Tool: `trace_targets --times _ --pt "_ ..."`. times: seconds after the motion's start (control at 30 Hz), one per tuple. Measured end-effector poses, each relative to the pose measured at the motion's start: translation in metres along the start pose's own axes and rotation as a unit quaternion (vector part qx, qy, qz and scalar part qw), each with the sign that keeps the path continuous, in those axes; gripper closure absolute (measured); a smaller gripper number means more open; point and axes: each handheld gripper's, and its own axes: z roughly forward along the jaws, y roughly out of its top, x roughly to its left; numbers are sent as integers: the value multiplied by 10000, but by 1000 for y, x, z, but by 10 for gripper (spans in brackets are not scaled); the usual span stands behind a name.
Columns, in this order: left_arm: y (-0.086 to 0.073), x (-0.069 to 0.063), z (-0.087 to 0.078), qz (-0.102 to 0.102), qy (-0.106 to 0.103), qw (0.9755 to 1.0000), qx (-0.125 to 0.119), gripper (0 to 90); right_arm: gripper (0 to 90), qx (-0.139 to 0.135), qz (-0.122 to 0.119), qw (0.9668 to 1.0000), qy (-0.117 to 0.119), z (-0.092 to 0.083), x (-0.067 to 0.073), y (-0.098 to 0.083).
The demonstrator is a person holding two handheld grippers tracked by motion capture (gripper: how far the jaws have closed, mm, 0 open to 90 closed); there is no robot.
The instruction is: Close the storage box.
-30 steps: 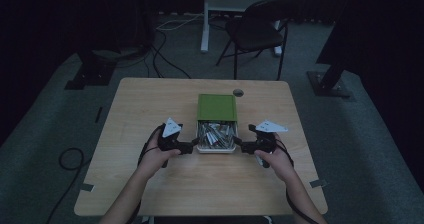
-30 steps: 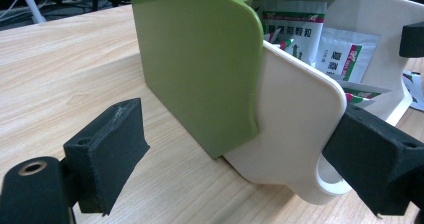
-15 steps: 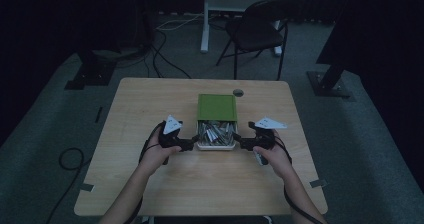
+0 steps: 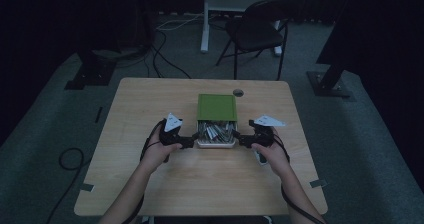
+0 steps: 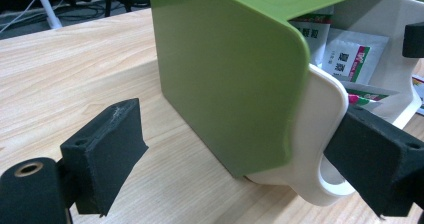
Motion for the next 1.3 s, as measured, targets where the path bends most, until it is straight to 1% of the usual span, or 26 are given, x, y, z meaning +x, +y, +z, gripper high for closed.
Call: trace_targets --times 0.27,0.43,0.47,0.57,0.63,0.73,0.8,0.87,1.0,1.07,1.13,1.17,1.23,1.3 --pt "3 2 4 -11 72 10000 -14 110 104 -56 110 9999 -105 4 -2 1" --pt "3 3 6 -16 119 9999 -20 109 104 -80 123 9997 -189 6 -2 2" --pt "4 4 7 -11 123 9999 -20 110 104 -96 86 9996 -261 7 -1 2" --pt "5 5 8 15 129 9999 -25 110 104 -115 106 9994 -300 8 -1 2" --pt "5 5 9 19 146 9999 -31 109 104 -118 131 9991 -378 9 0 2" --pt "6 6 10 5 175 9998 -43 109 104 -124 120 9989 -426 10 0 3" --pt "6 6 11 -19 187 9998 -53 110 104 -116 176 9987 -460 11 0 3" --pt "6 7 11 -40 195 9998 -48 109 104 -113 177 9987 -463 11 0 4" --pt "7 7 12 -13 205 9998 -46 109 104 -115 152 9985 -504 11 0 4" --pt "6 7 12 -76 193 9998 -38 110 104 -118 178 9985 -503 11 1 4" --pt "6 6 11 -209 142 9997 -64 110 104 -111 212 9983 -529 11 1 3" --pt "6 5 11 -242 100 9996 -89 110 104 -163 249 9983 -510 11 2 3" --pt "8 3 10 -202 80 9997 -102 110 105 -178 256 9983 -491 11 2 3" --pt "9 0 9 -109 77 9998 -130 110 105 -225 254 9984 -457 11 3 4"
